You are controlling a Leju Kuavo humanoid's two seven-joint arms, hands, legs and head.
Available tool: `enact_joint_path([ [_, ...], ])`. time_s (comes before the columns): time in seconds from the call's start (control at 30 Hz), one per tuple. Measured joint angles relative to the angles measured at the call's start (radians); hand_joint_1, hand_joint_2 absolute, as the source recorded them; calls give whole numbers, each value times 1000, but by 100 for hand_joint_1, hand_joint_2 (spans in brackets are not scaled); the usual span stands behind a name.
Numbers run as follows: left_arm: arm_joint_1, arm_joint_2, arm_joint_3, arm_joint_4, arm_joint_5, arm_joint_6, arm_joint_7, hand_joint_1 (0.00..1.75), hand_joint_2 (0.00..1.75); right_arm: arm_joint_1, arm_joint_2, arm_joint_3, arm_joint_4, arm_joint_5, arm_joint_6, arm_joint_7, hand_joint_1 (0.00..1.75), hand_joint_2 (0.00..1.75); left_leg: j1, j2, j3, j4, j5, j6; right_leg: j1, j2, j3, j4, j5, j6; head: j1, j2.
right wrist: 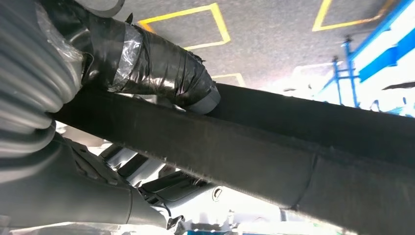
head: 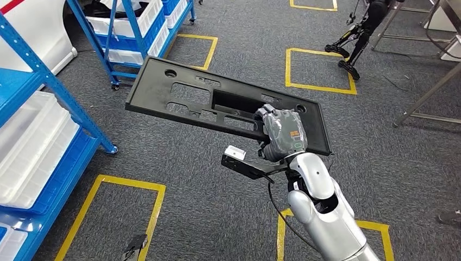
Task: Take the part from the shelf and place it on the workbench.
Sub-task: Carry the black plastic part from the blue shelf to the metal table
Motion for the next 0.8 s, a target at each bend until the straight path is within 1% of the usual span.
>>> enact_joint_path([
  [0.03,0,0,0,0,-3,0,1,0,175,-1,0,0,0,0,0,0,175,175,0,9,3,-1,-1,-6,2,13,-1,-3,3,-5,0,0],
  [0.07,-1,-1,1,0,-4,-1,1,0,175,-2,0,0,1,0,0,0,175,175,2,9,4,0,-5,-12,0,23,1,-8,5,-11,0,0],
  [0.1,-2,-1,1,0,-6,-1,1,0,175,-4,-1,0,1,0,0,-1,175,175,5,-5,2,9,-15,-17,-2,34,4,-13,8,-17,0,0],
  [0.13,-3,-2,1,0,-8,-2,1,0,175,-6,0,0,2,0,0,-1,175,175,8,-27,-7,35,-34,-20,-6,44,6,-18,11,-25,-1,0],
  [0.17,-3,-2,1,0,-9,-2,1,0,175,-8,1,0,2,0,-1,-1,175,175,10,-55,-28,81,-62,-22,-9,54,8,-22,13,-30,-2,0],
  [0.2,-2,-2,2,0,-10,-2,1,0,175,-10,2,0,2,0,0,-2,175,175,10,-76,-58,145,-93,-22,-9,65,8,-22,14,-34,-2,0],
  [0.23,-1,-2,2,0,-11,-2,1,0,175,-11,3,0,3,0,0,-2,175,175,10,-85,-92,212,-120,-23,-8,77,7,-20,14,-36,-3,0],
  [0.27,1,-2,3,0,-12,-2,1,0,175,-11,3,0,5,0,0,-2,175,175,10,-89,-119,261,-132,-24,-7,91,6,-17,13,-37,-3,0],
  [0.3,2,-2,5,0,-13,-2,1,0,175,-11,3,0,7,0,0,-2,175,175,10,-91,-131,278,-125,-24,-6,106,5,-14,13,-37,-3,0],
  [0.33,2,-2,7,0,-15,-3,0,0,175,-11,3,0,9,0,0,-2,175,175,11,-92,-125,255,-98,-24,-7,120,4,-10,11,-37,-3,0],
  [0.37,2,-2,8,0,-18,-4,-1,0,175,-11,3,0,10,0,0,-2,175,175,12,-99,-102,199,-59,-23,-8,135,3,-5,10,-34,-3,0],
  [0.4,2,-2,10,0,-20,-5,-2,0,175,-12,3,0,10,1,0,-2,175,175,13,-119,-74,135,-30,-22,-9,149,1,1,7,-30,-3,0],
  [0.43,2,-2,12,0,-22,-6,-3,0,175,-14,3,0,10,1,0,-1,175,175,15,-139,-50,80,-10,-20,-9,162,-4,9,5,-25,-3,0],
  [0.47,1,-2,14,0,-23,-8,-4,0,175,-16,3,0,10,2,0,-1,175,175,16,-156,-35,46,-2,-18,-11,174,-10,14,5,-19,-3,0],
  [0.5,1,-2,17,0,-24,-10,-4,0,175,-18,3,0,10,2,0,-1,175,175,15,-166,-31,35,-4,-15,-12,184,-17,17,7,-13,-2,0],
  [0.53,0,-2,19,0,-24,-11,-5,0,175,-19,2,0,10,3,0,-1,175,175,13,-160,-31,32,-1,-11,-13,194,-22,17,10,-7,-2,0],
  [0.57,-2,-2,21,0,-25,-12,-6,0,175,-19,0,0,10,3,0,-1,175,175,13,-149,-32,30,3,-5,-15,202,-26,16,13,-1,-3,0],
  [0.6,-3,-2,24,-1,-25,-12,-6,0,175,-19,-2,0,10,3,0,-1,175,175,13,-138,-30,25,7,2,-15,193,-30,19,10,4,-2,0],
  [0.63,-3,-2,25,-1,-26,-12,-7,0,175,-20,-3,0,10,3,0,-1,175,175,14,-127,-29,20,10,9,-14,171,-39,38,-2,8,1,0],
  [0.67,-3,-2,27,-1,-27,-13,-8,0,175,-22,-5,0,10,3,0,-1,175,175,14,-115,-28,15,13,16,-13,140,-58,76,-25,12,3,0],
  [0.7,-3,-2,28,-1,-28,-13,-9,0,175,-23,-5,0,10,3,0,-1,175,175,12,-104,-27,13,14,20,-13,107,-84,131,-55,16,6,0],
  [0.73,-2,-2,29,-1,-29,-14,-11,0,175,-24,-5,0,10,3,1,-1,175,175,10,-92,-27,12,14,23,-14,87,-115,196,-85,20,8,0],
  [0.77,-1,-2,31,-1,-30,-14,-12,0,175,-24,-6,0,10,3,2,-1,175,175,8,-79,-27,12,13,24,-17,79,-142,250,-104,23,8,0],
  [0.8,-1,-2,33,-1,-32,-14,-13,0,175,-24,-6,0,11,3,3,-1,175,175,8,-66,-27,12,11,24,-18,75,-154,276,-107,24,8,0],
])
